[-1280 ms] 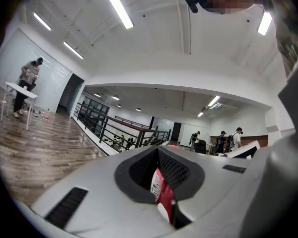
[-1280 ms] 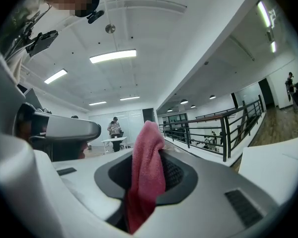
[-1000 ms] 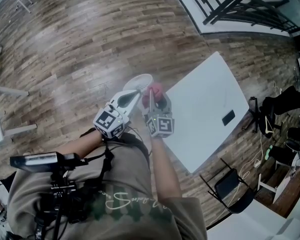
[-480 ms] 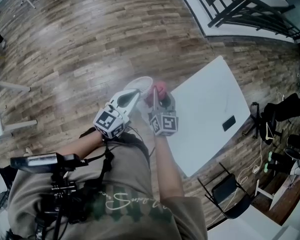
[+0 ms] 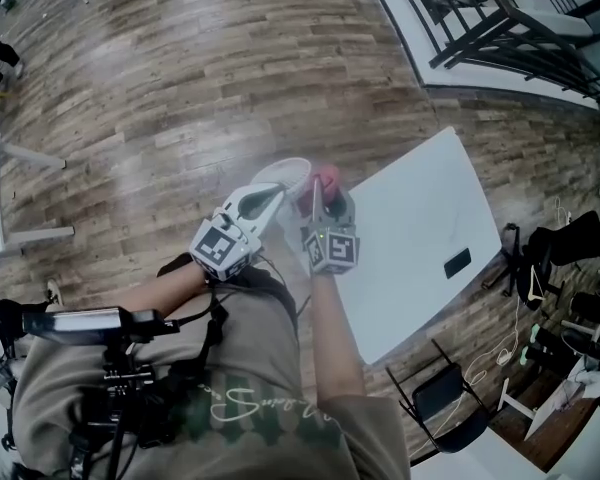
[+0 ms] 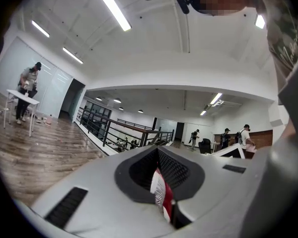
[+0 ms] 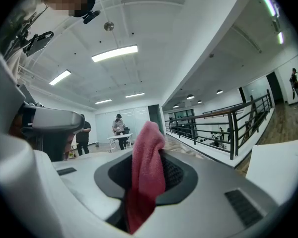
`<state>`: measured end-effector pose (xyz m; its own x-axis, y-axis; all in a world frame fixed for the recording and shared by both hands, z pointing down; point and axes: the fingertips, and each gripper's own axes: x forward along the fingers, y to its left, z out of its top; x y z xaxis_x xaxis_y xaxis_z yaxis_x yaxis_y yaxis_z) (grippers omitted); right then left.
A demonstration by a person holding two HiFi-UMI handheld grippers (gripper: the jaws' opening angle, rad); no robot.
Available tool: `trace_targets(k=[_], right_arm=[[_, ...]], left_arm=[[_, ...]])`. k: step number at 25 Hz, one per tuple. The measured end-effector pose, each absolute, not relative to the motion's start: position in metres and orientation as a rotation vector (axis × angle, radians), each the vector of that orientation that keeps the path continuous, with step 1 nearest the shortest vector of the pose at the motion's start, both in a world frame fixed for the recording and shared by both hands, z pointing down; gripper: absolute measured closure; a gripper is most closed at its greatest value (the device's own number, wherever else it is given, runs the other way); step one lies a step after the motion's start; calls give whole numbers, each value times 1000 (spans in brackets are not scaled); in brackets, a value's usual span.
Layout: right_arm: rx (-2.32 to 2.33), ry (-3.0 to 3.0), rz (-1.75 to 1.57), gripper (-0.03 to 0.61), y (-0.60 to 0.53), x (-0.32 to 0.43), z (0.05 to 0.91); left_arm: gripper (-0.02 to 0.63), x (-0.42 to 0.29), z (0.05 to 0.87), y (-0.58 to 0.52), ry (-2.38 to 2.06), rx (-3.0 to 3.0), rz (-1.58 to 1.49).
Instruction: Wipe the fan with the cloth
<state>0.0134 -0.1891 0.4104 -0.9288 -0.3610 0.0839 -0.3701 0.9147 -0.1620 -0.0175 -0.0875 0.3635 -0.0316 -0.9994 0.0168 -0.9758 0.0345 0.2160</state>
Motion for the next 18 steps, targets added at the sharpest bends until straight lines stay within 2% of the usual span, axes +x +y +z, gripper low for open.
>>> trace_targets(k=[9, 18], right_arm=[[595, -2995, 321, 463, -197, 13, 420], [656, -2978, 333, 465, -202, 11, 437]], left_arm=[[595, 0, 345, -87, -2098, 2096, -162], [595, -18, 359, -80, -2162, 2049, -175]])
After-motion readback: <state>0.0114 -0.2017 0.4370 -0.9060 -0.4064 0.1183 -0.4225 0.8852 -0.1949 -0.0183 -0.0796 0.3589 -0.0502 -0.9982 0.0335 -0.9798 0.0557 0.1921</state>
